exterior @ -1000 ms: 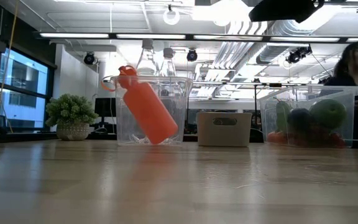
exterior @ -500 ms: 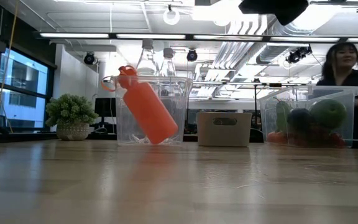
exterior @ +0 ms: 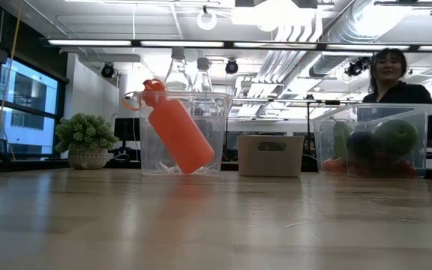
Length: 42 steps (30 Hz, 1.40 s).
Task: Pick & Place Food Item
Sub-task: Return to Home Position
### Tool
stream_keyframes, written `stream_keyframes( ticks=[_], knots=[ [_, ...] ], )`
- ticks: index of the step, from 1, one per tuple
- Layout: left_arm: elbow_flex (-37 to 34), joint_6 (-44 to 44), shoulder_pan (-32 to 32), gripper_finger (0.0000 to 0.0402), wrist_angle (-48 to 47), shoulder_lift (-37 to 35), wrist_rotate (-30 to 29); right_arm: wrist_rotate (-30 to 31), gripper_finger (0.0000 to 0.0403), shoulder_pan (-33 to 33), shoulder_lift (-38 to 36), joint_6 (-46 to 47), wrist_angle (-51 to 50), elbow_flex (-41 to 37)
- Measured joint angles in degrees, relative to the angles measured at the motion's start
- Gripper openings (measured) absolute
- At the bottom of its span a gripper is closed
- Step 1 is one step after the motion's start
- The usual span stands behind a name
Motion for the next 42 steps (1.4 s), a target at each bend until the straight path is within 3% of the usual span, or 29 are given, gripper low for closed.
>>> stream_keyframes(
  ticks=[4,8,14,21,26,34,42],
  knots=[
    [0.0,0.2,0.0,0.0264,-0.5,-4.5,-0.1,-0.5,0.0001,0.2,-8.9,1.7,-9.8,0.0],
    [0.0,0.9,0.0,0.0242,-3.5,-10.1,-0.1,-6.4,0.0001,1.1,-17.4,0.3,-15.0,-0.2],
    [-5.1,-0.3,0.1,0.0178,-4.3,-19.2,-0.1,-10.6,0.0001,2.2,-29.3,-10.3,-2.0,-11.3],
    [-15.4,-2.4,0.1,0.0082,2.0,-29.5,-0.4,-9.0,0.0001,-0.7,-42.9,-12.0,12.3,-28.7],
    [-21.9,-2.9,0.1,0.0035,6.3,-35.0,-1.8,-10.7,0.0001,-4.6,-54.3,-12.0,17.8,-38.2],
    [-31.9,-2.8,0.1,0.0021,12.0,-39.5,-5.3,-13.5,0.0001,-10.0,-67.3,-10.5,20.0,-47.4],
    [-38.9,-3.3,0.6,0.0021,15.6,-40.4,-7.0,-13.5,0.0001,-11.7,-71.3,-8.6,19.9,-52.8]
  ],
)
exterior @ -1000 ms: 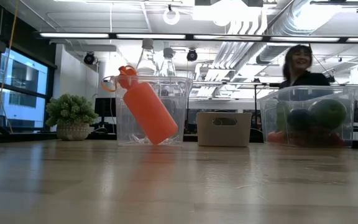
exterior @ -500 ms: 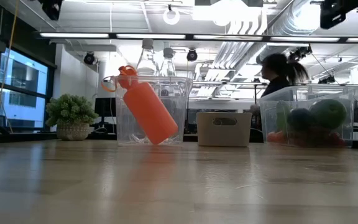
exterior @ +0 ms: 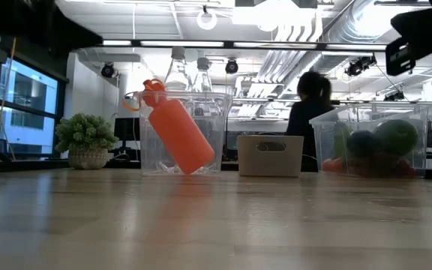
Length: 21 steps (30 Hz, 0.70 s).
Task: Pick & Place Food Item
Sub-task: Return to Home Position
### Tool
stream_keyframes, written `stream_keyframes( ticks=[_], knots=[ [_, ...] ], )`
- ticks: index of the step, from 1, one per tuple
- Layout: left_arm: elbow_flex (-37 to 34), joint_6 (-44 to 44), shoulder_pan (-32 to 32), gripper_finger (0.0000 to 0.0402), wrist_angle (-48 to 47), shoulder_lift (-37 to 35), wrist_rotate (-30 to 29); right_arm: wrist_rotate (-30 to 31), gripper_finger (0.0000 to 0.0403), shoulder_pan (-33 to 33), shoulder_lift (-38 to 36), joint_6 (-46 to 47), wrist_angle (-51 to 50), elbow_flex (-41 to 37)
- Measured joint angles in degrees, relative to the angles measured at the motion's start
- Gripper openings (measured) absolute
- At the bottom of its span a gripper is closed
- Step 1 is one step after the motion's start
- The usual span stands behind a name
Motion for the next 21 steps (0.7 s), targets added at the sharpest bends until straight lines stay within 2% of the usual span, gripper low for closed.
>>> stream_keyframes(
  ticks=[8,11,15,21],
  knots=[
    [-9.3,-0.7,3.6,0.0021,10.4,-0.1,1.4,0.2,0.0001,0.0,-0.6,1.1,0.3,-1.9],
    [-10.1,0.0,5.1,0.0021,11.2,-0.2,4.9,0.7,0.0001,0.0,-0.6,1.1,0.3,-1.9],
    [-11.7,4.2,7.4,0.0021,12.4,-0.2,10.6,4.4,0.0001,0.0,-0.6,1.0,1.3,-1.9],
    [-16.7,3.0,13.2,0.0021,19.6,-0.1,18.9,6.5,0.0001,0.0,-0.5,0.7,1.0,-2.0]
  ],
)
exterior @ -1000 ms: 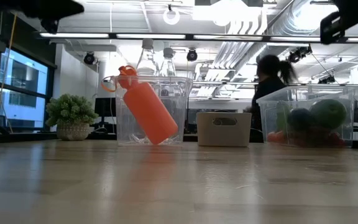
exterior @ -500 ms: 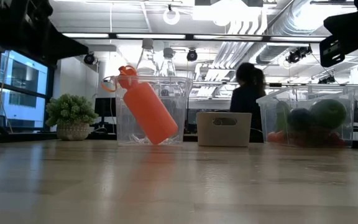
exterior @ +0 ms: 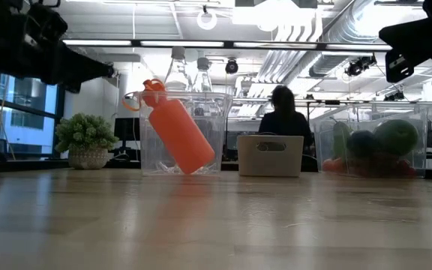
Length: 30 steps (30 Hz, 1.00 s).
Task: Pick & Place Food Item
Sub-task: Return to Home Position
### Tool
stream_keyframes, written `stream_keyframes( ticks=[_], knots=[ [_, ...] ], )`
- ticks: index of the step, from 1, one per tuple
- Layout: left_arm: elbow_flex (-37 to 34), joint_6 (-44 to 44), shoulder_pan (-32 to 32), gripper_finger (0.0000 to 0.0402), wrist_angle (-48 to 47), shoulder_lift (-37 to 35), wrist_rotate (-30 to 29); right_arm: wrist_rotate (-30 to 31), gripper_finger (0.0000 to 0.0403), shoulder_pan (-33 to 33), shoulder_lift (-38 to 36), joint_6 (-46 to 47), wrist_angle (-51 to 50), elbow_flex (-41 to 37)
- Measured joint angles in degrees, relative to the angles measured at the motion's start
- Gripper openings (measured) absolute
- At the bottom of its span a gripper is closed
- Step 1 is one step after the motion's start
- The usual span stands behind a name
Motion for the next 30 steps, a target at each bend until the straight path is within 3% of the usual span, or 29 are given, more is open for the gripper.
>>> stream_keyframes(
  ticks=[3,10,23,30],
  knots=[
    [-0.4,-2.8,3.4,0.0021,-1.5,0.0,2.2,0.0,0.0001,0.0,0.0,-0.8,-1.1,0.0],
    [-0.5,-3.1,9.5,0.0021,1.3,0.2,13.5,0.0,0.0001,0.0,0.2,-0.9,-1.7,0.0],
    [-0.7,-6.0,14.9,0.0021,1.6,0.3,10.2,0.0,0.0001,0.0,0.2,-1.0,-2.5,-0.1],
    [-0.7,3.1,15.9,0.0021,0.8,0.4,10.1,0.0,0.0001,0.0,0.2,-2.7,-2.6,-0.2]
  ],
)
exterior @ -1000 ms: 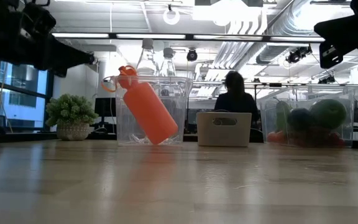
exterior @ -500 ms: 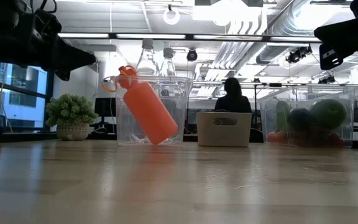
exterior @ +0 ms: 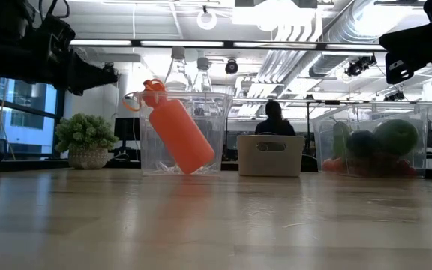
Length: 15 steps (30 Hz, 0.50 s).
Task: Pick & Place Food Item
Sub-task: Return to Home Position
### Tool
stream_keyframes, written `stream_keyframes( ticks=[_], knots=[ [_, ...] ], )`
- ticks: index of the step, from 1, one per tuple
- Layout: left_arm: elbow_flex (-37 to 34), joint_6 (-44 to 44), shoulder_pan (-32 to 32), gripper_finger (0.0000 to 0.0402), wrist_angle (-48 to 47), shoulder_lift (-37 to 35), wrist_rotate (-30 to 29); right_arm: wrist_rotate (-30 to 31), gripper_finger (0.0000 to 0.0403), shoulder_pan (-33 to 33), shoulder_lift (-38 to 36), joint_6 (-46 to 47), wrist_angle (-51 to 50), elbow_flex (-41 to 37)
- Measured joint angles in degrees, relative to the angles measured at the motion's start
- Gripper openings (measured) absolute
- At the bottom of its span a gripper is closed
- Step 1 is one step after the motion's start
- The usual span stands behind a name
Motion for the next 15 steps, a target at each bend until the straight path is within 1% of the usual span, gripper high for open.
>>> stream_keyframes(
  ticks=[4,11,15],
  knots=[
    [0.0,-2.0,0.0,0.0021,-2.2,0.3,0.0,0.0,0.0001,0.0,0.0,0.2,0.0,0.0],
    [0.0,-2.2,0.0,0.0021,-2.3,1.6,0.1,0.0,0.0001,0.0,0.0,0.2,0.0,0.0],
    [0.0,-4.9,0.0,0.0021,-2.3,2.7,0.1,0.0,0.0001,0.0,0.0,0.2,0.0,0.0]
  ],
)
